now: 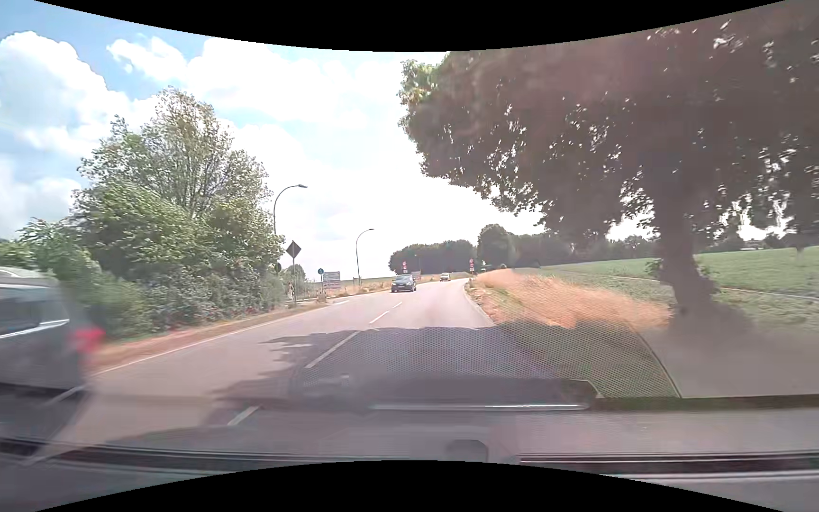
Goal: Follow the waypoints while adhering to traffic rules and regulations
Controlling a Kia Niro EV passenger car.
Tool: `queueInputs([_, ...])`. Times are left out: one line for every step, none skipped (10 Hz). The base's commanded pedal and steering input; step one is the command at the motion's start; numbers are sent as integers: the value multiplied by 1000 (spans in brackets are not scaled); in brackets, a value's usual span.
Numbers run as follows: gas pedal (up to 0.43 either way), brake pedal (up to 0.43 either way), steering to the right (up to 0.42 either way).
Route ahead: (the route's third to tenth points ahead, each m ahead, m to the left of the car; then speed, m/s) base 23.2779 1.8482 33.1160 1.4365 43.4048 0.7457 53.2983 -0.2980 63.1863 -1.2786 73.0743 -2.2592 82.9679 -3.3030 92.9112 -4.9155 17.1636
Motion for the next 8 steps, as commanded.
queueInputs([220,0,6])
queueInputs([220,0,6])
queueInputs([220,0,6])
queueInputs([220,0,6])
queueInputs([220,0,6])
queueInputs([220,0,6])
queueInputs([220,0,6])
queueInputs([220,0,6])
